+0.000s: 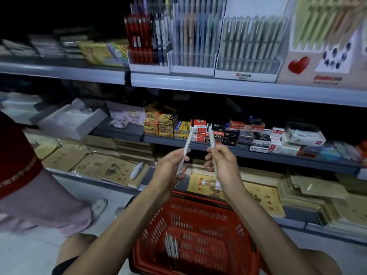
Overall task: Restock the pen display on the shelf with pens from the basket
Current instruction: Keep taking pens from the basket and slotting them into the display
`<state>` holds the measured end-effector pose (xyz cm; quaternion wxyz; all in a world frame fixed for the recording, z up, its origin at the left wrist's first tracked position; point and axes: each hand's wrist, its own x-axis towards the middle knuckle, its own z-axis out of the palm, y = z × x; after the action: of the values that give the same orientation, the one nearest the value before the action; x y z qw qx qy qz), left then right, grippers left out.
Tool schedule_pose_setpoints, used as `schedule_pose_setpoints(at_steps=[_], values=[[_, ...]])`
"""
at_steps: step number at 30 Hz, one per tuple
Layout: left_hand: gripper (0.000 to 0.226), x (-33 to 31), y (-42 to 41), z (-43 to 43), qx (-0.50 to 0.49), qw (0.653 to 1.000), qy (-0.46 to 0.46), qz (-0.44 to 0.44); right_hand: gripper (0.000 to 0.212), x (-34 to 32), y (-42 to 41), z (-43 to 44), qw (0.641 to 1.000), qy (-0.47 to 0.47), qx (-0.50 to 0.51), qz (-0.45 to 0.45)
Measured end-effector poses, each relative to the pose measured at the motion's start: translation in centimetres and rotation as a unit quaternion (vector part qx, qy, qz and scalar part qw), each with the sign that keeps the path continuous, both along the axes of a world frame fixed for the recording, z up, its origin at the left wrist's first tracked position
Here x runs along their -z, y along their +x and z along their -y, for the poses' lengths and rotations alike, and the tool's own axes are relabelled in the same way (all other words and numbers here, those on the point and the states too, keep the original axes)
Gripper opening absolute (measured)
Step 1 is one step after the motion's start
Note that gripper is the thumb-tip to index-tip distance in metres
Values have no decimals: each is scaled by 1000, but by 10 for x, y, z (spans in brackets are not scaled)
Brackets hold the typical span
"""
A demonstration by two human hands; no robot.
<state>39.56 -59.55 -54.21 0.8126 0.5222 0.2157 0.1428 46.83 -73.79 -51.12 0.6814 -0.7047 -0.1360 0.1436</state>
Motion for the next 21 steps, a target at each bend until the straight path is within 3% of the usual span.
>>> schedule_pose_setpoints(at_steps=[6,12,16,21], values=[[32,-59,7,21,31,997,14,73,34,-59,-3,14,999,36,-2,20],[23,-103,19,42,25,993,25,112,7,-102,-3,33,994,52,29,91],[24,-125,31,52,19,989,11,149,20,-130,9,44,990,42,73,117],[21,-147,56,68,4,985,6,172,14,-154,28,52,991,55,78,98]])
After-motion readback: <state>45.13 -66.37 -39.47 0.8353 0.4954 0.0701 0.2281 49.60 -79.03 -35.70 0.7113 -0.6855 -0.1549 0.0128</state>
